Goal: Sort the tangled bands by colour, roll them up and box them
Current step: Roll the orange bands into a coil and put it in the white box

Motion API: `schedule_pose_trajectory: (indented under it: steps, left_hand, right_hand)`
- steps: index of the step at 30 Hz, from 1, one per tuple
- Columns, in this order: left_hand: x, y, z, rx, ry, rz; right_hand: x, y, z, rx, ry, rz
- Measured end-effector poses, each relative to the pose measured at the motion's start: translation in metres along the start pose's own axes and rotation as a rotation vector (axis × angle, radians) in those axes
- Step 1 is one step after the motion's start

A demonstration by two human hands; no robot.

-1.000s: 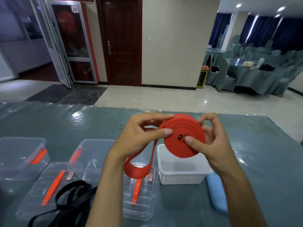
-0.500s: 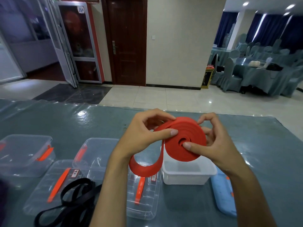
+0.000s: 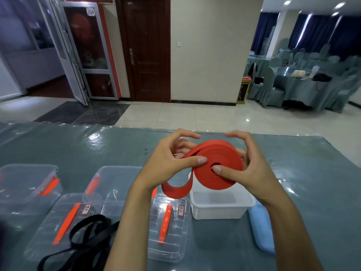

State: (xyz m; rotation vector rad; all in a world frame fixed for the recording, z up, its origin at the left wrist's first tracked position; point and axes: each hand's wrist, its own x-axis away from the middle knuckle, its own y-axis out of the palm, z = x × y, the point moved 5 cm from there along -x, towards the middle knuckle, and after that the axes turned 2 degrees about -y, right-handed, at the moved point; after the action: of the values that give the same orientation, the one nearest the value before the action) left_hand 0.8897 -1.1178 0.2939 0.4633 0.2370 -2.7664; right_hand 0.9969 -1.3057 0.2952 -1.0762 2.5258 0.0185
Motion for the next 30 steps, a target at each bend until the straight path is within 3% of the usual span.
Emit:
schedule_pose_trajectory:
  steps: [6, 12, 15, 20, 26, 30]
  left_hand:
    - [-0.004, 0.005, 0.003, 0.125, 0.059, 0.014]
    - [-0.01, 0.008, 0.0, 0.166, 0.062, 0.043]
    - [-0.014, 0.011, -0.006, 0.147, 0.062, 0.072]
    - [-0.009, 0.024, -0.022, 0.306, 0.111, 0.268]
    - [0.005, 0.027, -0.039, 0.358, 0.083, 0.29]
    - [0.014, 0.03, -0.046, 0.414, 0.089, 0.399]
  right_hand:
    - [0.0, 0.004, -0.007, -0.129, -0.126, 0.226]
    - [-0.002, 0.006, 0.0, -0.206, -0.118, 0.41]
    - [-0.003, 0.007, 0.006, -0.221, -0.101, 0.457]
    - [-0.002, 0.005, 0.016, -0.247, -0.06, 0.512]
    - [0.002, 0.014, 0.026, -0.288, 0.007, 0.537]
    - [0.004, 0.02, 0.024, -0.291, 0.003, 0.554]
